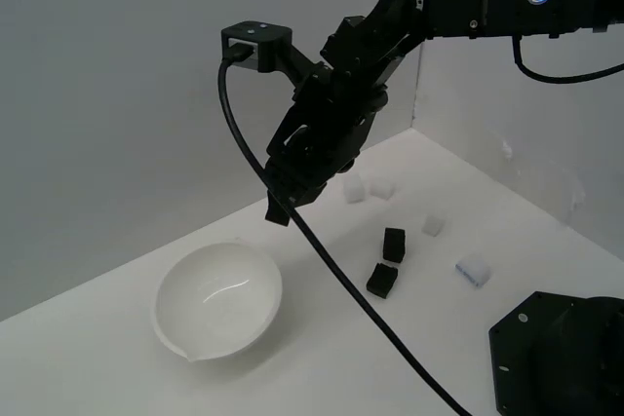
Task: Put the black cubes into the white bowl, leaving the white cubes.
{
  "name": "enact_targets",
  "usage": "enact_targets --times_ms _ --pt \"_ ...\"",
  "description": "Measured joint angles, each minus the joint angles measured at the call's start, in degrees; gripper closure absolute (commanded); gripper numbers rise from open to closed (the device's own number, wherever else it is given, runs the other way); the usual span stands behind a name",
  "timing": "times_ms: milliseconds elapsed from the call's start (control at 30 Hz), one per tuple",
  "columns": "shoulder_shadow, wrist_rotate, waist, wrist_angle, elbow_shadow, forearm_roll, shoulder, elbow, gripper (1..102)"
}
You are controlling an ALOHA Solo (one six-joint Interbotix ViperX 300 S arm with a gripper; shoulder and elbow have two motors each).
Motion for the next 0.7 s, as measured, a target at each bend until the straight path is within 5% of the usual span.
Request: enact_targets --times_ms 333,400,533,700 --pt "-8.17 -0.09 -7.56 0.00 -7.29 -3.43 -8.17 -7.12 98" --pt "-8.79 0.26 -8.35 0.00 -8.00 -5.36 -8.96 -7.82 84" --pt "-9.23 0.44 -8.53 -0.70 -8.17 -8.88 -9.32 -8.09 26" --pt "-10.02 0.44 -8.61 -0.88 -8.35 -9.58 -10.11 -8.09 19"
